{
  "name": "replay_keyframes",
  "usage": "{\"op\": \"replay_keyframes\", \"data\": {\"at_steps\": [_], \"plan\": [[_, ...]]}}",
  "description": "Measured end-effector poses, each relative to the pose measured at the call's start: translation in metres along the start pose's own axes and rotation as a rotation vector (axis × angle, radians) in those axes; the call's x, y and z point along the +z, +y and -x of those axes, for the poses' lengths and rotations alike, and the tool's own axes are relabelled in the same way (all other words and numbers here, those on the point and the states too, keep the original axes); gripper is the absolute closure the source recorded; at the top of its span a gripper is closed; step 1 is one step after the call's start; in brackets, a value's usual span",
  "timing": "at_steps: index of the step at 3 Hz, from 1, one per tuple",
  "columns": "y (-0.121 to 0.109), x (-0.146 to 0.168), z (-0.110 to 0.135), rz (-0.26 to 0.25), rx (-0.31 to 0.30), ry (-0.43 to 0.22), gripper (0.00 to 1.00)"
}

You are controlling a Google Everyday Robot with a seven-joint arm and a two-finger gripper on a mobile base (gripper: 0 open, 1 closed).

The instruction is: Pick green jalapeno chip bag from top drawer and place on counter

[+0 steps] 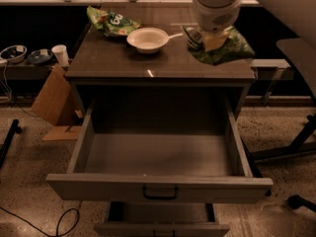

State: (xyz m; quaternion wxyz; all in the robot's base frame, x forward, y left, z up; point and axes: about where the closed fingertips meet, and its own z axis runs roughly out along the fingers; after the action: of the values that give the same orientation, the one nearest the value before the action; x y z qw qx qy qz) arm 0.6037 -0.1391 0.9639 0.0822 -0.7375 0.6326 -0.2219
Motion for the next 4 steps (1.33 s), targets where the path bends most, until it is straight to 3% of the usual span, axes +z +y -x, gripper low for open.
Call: {"op": "replay_keyframes", "data": {"at_steps": [1, 2, 3, 4], "plan": [[-0.05, 0.051, 0.044, -0.024, 0.239, -0.185, 1.0], [-0.077, 0.079, 0.068, -0.027, 0.35, -0.274, 1.0], [-0.1, 0.09, 0.073, -0.051, 0.437, -0.299, 0.82], [-0.112, 0.099, 0.074, -0.057, 0.502, -0.321, 0.5]]}}
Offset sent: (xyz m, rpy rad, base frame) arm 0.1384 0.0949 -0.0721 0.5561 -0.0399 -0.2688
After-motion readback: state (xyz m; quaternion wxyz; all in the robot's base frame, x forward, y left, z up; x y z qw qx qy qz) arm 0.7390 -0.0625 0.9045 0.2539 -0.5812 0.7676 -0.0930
